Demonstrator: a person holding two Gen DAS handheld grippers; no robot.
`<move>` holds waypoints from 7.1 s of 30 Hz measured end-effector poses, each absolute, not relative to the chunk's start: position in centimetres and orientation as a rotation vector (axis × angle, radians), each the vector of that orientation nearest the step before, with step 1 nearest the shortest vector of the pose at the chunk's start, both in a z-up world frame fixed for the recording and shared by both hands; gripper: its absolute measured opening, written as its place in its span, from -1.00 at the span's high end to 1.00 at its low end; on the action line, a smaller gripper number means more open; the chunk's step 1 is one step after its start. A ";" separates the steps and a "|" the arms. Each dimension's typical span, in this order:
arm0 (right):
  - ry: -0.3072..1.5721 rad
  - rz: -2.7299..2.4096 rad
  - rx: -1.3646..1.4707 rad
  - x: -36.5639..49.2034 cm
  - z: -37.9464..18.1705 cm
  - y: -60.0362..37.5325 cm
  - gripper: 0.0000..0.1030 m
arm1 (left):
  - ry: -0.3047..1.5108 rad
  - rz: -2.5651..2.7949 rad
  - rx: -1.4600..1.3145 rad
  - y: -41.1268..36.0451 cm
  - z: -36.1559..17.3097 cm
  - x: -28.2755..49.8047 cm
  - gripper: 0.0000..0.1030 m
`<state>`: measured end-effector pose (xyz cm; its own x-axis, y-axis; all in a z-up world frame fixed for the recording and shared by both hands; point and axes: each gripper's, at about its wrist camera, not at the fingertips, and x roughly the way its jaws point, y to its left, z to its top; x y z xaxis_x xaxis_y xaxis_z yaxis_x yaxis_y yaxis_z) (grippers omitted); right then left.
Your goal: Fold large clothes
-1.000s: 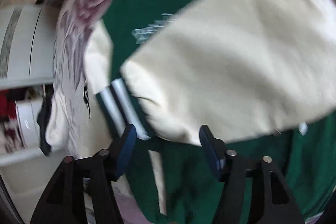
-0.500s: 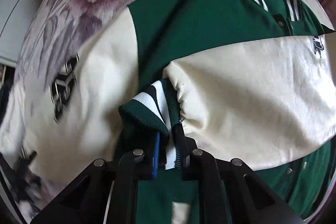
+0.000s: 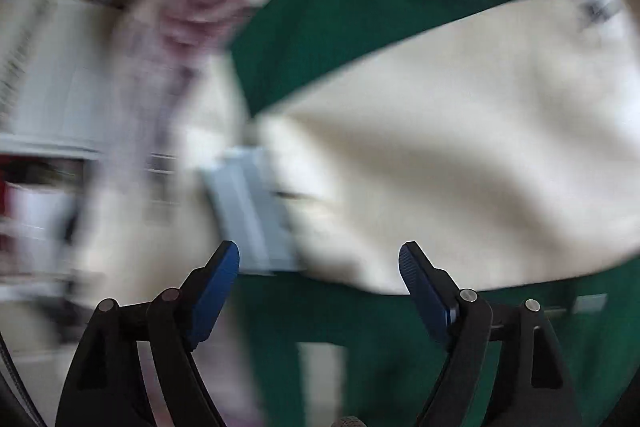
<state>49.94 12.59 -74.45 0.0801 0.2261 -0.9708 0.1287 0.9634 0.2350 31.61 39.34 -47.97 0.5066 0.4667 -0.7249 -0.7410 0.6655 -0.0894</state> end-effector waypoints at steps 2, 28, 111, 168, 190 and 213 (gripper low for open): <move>1.500 -0.044 0.068 49.4 -75.0 12.3 -0.64 | 0.707 0.722 -0.334 37.1 -45.3 32.3 0.89; 1.531 -0.343 0.592 32.0 -74.8 -29.6 -0.64 | 1.230 -0.260 0.015 -17.7 -51.0 46.1 0.88; 1.731 0.055 0.633 14.4 -71.9 -10.6 0.79 | 1.616 0.071 0.186 2.8 -60.1 18.8 -0.80; 1.542 0.200 0.642 36.9 -65.2 -49.3 0.23 | 1.501 0.456 0.072 -7.2 -62.9 24.1 -1.00; 1.575 0.190 0.594 34.8 -67.3 -51.1 0.21 | 1.450 0.513 0.141 -9.9 -60.6 23.7 -1.00; 1.929 0.192 0.582 9.9 -72.3 -44.8 -0.06 | 1.526 0.443 0.219 -14.1 -61.0 16.8 -1.00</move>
<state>9.85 -44.77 -72.28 -0.3193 0.4791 -0.8177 0.3090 0.8683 0.3881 16.80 -14.14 -60.99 -0.0134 0.4101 -0.9119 -0.1415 0.9021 0.4078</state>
